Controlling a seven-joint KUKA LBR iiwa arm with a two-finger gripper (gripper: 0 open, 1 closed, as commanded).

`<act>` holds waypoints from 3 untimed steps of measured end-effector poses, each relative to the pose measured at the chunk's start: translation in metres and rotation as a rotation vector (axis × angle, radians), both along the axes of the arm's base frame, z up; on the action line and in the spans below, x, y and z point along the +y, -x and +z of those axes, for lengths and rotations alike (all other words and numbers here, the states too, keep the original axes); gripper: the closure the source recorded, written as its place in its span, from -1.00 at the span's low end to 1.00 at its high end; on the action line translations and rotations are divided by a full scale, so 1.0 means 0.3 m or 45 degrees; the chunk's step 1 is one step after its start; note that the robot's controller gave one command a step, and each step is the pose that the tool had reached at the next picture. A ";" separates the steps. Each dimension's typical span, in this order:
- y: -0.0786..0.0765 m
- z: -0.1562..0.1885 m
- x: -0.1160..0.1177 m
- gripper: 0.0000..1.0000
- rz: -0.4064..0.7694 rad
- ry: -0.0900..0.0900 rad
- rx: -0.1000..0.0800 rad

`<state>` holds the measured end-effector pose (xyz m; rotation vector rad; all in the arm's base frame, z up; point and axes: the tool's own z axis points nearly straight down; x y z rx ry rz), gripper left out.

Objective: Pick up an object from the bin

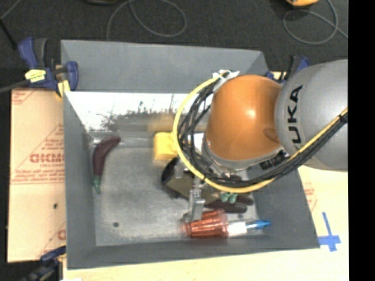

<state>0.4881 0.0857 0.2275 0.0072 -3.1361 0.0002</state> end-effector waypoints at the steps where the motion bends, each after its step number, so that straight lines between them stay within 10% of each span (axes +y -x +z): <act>1: -0.005 0.014 -0.002 -1.00 -0.005 -0.001 -0.011; 2: -0.114 -0.207 -0.065 -1.00 -0.069 -0.002 -0.015; 3: -0.167 -0.485 -0.288 -1.00 -0.093 -0.003 -0.026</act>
Offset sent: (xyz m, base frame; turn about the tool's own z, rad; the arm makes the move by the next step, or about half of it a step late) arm 0.0732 -0.0459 -0.1575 0.1206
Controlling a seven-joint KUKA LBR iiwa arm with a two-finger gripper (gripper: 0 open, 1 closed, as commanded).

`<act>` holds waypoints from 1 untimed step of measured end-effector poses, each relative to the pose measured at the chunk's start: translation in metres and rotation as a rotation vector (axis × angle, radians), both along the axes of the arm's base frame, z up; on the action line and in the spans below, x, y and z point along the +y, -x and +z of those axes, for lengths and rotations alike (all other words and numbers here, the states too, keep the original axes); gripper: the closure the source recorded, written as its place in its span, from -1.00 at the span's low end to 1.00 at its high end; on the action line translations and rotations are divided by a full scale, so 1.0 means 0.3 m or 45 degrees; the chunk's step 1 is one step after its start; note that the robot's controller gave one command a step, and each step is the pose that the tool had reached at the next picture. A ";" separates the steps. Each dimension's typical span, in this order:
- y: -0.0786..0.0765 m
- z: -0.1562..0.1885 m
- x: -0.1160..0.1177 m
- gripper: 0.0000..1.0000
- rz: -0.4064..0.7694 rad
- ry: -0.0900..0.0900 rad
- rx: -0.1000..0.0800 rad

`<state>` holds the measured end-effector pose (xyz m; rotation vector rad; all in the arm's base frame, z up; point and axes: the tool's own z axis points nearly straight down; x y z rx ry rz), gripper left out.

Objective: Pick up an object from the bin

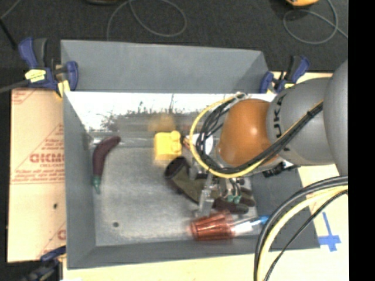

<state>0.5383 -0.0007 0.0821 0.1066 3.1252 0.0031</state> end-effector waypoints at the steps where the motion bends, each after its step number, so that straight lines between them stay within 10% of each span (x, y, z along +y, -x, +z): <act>1: -0.032 -0.066 -0.057 -1.00 -0.055 0.001 0.006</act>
Offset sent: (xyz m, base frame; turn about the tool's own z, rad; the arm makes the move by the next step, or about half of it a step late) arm -0.0043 0.0054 -0.0121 0.0985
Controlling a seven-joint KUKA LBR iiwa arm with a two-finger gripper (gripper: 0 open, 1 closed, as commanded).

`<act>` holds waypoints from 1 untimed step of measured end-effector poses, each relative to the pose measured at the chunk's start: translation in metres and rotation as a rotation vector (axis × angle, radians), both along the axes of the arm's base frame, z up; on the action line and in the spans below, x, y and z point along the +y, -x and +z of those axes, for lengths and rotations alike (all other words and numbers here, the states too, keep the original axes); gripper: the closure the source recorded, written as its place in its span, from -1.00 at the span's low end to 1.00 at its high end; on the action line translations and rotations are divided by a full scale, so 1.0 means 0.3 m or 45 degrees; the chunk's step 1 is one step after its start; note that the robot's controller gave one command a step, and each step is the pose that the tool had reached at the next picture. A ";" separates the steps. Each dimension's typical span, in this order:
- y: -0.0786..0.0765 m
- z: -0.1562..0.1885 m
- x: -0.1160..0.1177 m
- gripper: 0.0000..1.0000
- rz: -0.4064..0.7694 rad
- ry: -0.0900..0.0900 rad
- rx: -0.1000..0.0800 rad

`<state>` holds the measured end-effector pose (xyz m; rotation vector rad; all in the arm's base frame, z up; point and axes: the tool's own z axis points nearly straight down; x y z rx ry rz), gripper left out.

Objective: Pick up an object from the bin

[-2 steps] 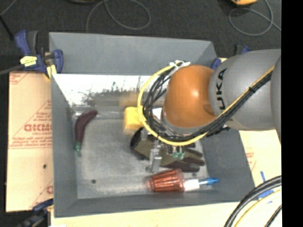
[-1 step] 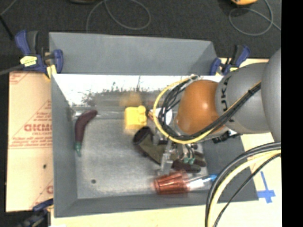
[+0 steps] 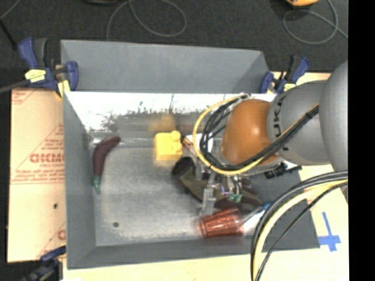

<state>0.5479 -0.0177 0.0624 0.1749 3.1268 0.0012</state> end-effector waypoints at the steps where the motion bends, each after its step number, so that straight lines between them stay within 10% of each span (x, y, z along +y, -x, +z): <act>1: 0.041 0.027 0.070 -1.00 -0.069 -0.003 -0.010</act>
Offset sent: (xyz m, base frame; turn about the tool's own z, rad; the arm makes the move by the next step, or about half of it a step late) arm 0.0000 0.0000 0.0000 0.0000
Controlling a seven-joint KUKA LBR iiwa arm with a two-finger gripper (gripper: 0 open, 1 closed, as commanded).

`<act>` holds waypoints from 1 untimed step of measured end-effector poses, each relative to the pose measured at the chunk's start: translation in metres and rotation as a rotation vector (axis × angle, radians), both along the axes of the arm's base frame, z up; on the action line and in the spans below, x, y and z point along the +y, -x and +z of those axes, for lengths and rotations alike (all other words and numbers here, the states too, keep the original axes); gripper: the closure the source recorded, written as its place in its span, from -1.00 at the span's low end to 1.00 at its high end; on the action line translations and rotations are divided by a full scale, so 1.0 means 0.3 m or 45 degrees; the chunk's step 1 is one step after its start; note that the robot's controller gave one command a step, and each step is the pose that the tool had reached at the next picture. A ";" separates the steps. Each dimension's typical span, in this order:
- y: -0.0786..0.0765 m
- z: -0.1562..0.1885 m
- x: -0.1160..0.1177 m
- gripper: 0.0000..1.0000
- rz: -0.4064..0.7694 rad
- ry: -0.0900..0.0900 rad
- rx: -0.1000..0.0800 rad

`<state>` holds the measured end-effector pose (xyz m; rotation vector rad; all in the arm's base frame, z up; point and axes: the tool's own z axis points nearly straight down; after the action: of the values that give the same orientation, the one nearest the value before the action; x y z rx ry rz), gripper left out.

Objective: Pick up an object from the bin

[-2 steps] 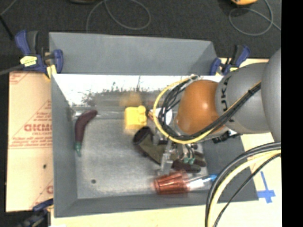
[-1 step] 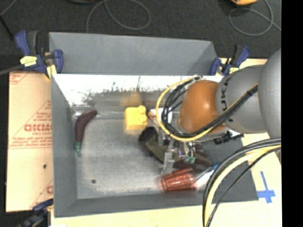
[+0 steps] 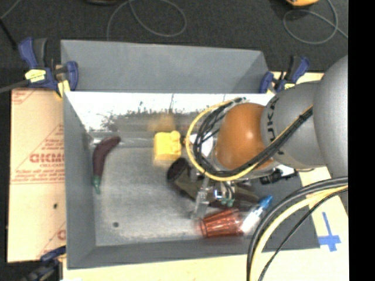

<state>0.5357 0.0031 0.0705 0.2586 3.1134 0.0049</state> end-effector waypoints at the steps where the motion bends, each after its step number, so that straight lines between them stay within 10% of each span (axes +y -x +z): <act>1: -0.051 -0.017 -0.071 1.00 0.067 0.002 -0.003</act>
Offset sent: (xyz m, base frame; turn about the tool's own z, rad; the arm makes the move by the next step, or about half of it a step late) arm 0.0000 0.0000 0.0000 0.0000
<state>0.5511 -0.0181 0.0654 0.1770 3.1169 0.0033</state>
